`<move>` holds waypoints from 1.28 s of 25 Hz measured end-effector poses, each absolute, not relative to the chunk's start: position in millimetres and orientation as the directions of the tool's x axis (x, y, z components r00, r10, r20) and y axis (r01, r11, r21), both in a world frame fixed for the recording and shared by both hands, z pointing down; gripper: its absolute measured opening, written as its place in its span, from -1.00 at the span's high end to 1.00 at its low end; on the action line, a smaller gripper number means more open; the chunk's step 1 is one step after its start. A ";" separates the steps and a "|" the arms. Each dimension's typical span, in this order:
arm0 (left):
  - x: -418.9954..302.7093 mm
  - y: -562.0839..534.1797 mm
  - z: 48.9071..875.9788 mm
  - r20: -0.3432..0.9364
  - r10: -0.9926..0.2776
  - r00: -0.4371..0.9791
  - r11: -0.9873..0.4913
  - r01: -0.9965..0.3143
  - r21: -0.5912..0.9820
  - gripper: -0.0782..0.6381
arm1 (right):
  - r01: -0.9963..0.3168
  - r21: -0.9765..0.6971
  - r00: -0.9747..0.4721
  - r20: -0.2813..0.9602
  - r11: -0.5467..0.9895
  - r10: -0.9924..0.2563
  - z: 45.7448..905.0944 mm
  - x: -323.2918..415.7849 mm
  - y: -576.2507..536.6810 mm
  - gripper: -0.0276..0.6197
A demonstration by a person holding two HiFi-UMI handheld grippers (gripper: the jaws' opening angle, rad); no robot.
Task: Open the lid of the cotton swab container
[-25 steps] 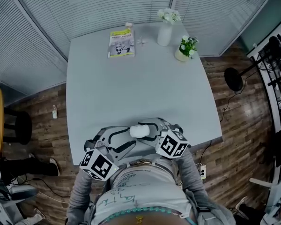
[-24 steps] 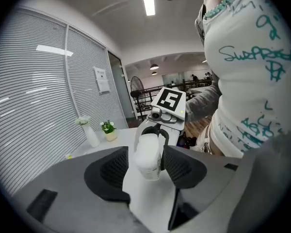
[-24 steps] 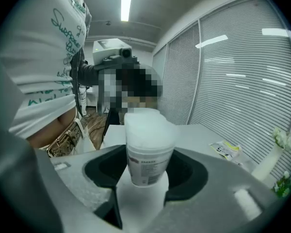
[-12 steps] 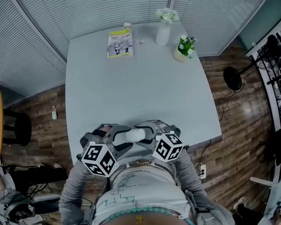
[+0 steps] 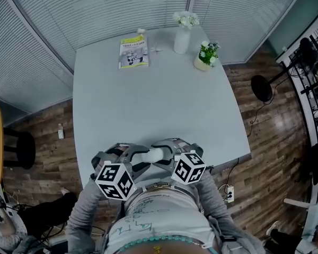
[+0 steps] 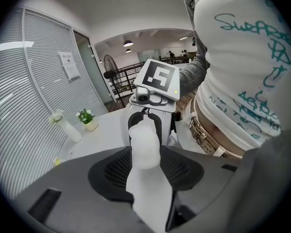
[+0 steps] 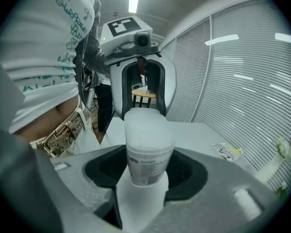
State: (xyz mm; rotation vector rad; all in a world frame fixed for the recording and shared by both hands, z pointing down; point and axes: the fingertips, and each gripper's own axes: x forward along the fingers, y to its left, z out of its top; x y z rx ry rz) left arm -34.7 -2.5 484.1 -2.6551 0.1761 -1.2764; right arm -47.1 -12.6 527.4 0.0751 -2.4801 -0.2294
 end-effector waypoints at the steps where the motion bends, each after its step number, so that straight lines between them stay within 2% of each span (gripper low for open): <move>1: -34.4 -2.0 484.1 0.761 -0.185 0.621 -0.976 -0.025 -0.217 0.29 | 0.002 0.180 -0.796 0.596 0.984 -0.108 527.3 -46.7 -12.0 0.19; 8: -34.4 0.3 480.8 0.761 -0.110 0.640 -0.993 -0.044 -0.107 0.30 | 0.029 0.206 -0.791 0.603 0.978 -0.104 530.0 -46.6 -10.1 0.20; 14: -36.1 -1.9 477.1 0.750 -0.092 0.655 -0.995 -0.039 -0.088 0.30 | 0.025 0.193 -0.804 0.587 0.981 -0.095 526.6 -48.7 -11.3 0.20; 27: -33.3 -5.4 469.6 0.677 -0.175 0.715 -0.981 -0.064 -0.185 0.27 | 0.006 0.174 -0.815 0.572 0.985 -0.096 524.1 -47.9 -14.0 0.20; 30: -31.4 -4.7 463.4 0.642 -0.173 0.747 -0.981 -0.073 -0.180 0.11 | 0.011 0.170 -0.800 0.593 0.985 -0.093 530.8 -44.7 -13.1 0.20; 32: -30.7 -3.6 462.8 0.644 -0.178 0.744 -0.978 -0.064 -0.197 0.09 | 0.000 0.153 -0.805 0.586 0.988 -0.091 531.1 -43.0 -12.5 0.20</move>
